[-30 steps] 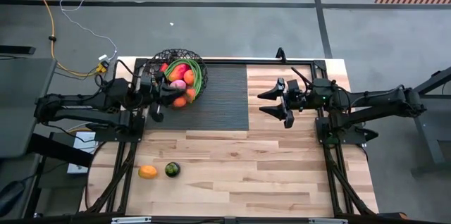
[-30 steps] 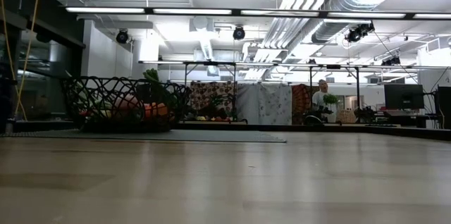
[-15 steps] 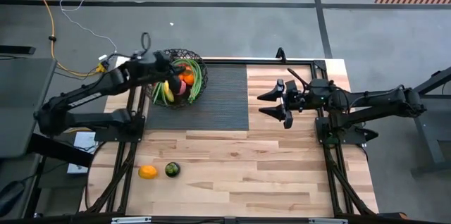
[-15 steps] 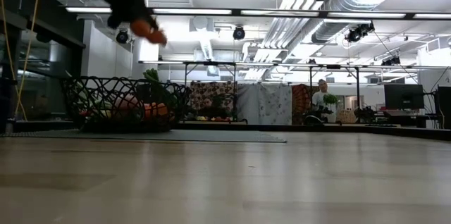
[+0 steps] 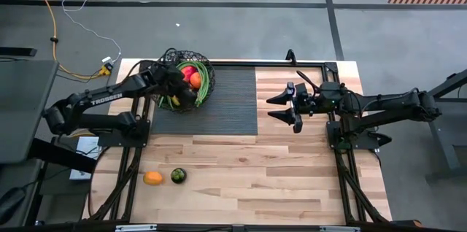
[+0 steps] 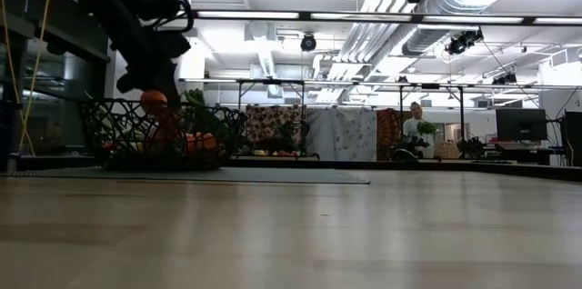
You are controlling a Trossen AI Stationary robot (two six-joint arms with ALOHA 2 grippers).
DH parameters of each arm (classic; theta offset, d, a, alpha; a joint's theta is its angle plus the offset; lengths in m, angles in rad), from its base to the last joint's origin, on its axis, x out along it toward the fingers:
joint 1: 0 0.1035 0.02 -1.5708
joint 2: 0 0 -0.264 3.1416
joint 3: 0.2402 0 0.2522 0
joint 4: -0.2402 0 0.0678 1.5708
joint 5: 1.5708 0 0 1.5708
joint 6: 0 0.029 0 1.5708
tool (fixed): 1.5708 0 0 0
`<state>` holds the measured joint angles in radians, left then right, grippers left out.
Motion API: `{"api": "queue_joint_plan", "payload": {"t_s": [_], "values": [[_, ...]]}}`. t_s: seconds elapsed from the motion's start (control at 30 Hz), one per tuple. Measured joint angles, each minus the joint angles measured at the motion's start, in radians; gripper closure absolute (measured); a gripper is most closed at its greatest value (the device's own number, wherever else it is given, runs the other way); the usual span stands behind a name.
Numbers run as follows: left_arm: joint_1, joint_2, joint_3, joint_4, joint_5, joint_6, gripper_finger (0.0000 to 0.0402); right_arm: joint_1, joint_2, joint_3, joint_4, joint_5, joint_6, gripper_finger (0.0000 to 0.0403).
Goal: Build produce basket
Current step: Put the tangerine into the black basket
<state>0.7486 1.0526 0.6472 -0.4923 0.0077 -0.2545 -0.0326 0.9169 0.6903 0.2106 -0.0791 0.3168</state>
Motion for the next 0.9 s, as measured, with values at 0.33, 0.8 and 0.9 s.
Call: {"api": "queue_joint_plan", "payload": {"t_s": [0.33, 0.8, 0.9], "values": [[0.000, 0.038, -0.012, 0.086, 0.062, 0.015, 0.0393, 0.000, 0.000, 0.000, -0.001, 0.001, 0.011, 0.0160], [0.000, 0.056, -0.010, 0.097, 0.040, 0.023, 0.0310, 0.000, 0.000, 0.000, -0.001, 0.001, 0.023, 0.0160], [-0.001, 0.055, 0.012, 0.081, 0.028, 0.038, 0.0263, 0.000, 0.000, 0.000, -0.001, 0.001, 0.023, 0.0160]]}}
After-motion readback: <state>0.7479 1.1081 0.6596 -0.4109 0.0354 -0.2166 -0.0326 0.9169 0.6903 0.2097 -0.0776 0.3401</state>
